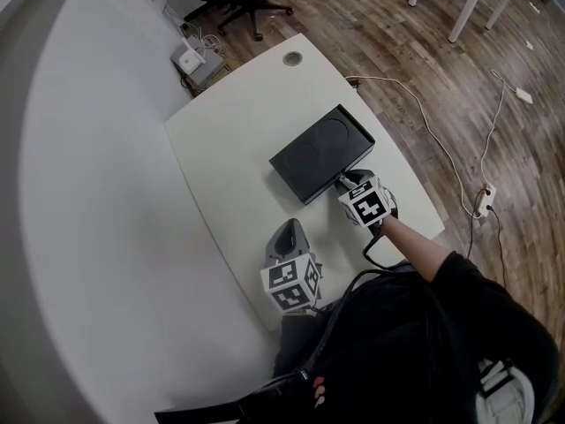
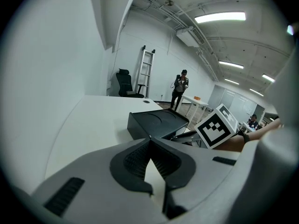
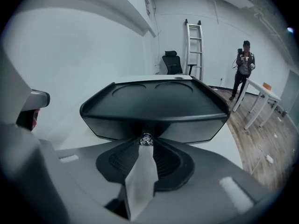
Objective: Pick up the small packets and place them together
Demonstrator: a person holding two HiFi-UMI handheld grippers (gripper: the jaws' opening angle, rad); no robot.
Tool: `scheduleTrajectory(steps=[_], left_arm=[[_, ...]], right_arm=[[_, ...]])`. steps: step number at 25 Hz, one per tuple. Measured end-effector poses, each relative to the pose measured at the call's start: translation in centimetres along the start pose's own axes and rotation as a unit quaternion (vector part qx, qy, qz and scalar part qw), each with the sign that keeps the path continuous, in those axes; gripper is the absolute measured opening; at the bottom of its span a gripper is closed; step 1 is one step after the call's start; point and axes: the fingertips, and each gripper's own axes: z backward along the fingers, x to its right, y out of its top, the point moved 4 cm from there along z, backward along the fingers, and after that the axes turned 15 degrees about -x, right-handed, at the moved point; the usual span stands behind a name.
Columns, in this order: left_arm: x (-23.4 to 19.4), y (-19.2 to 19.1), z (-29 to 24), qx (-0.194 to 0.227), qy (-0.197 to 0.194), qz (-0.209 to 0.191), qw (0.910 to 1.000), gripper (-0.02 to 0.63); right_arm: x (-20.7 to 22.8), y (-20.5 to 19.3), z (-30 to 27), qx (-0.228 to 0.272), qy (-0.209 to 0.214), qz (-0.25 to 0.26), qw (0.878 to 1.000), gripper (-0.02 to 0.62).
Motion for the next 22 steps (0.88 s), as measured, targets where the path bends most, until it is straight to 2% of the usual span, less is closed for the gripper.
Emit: scheduleTrajectory(steps=[1, 3, 8, 13, 18, 22], left_arm=[[0.1, 0.1, -0.3, -0.002, -0.005, -0.002, 1.0000, 0.000], [0.2, 0.4, -1.2, -0.006, -0.013, -0.010, 0.9998, 0.000], [0.4, 1.4, -4.0, -0.022, -0.024, -0.045, 0.9985, 0.000], [0.5, 2.2, -6.1, -0.037, -0.014, -0.070, 0.9968, 0.000], [0.7, 2.2, -6.3, -0.045, -0.008, -0.072, 0.9964, 0.000], [0.7, 2.3, -6.3, -0.051, -0.010, -0.056, 0.9971, 0.000]], right_arm=[[0.1, 0.0, -0.1, 0.001, -0.007, -0.002, 1.000, 0.077], [0.2, 0.0, -0.2, 0.002, -0.014, -0.003, 1.000, 0.069], [0.0, 0.1, -0.2, 0.000, -0.021, 0.006, 1.000, 0.067], [0.0, 0.1, -0.2, -0.002, -0.022, 0.011, 1.000, 0.067], [0.1, 0.0, -0.2, -0.002, -0.024, 0.024, 0.999, 0.067], [0.0, -0.1, -0.1, -0.006, -0.022, 0.026, 0.999, 0.066]])
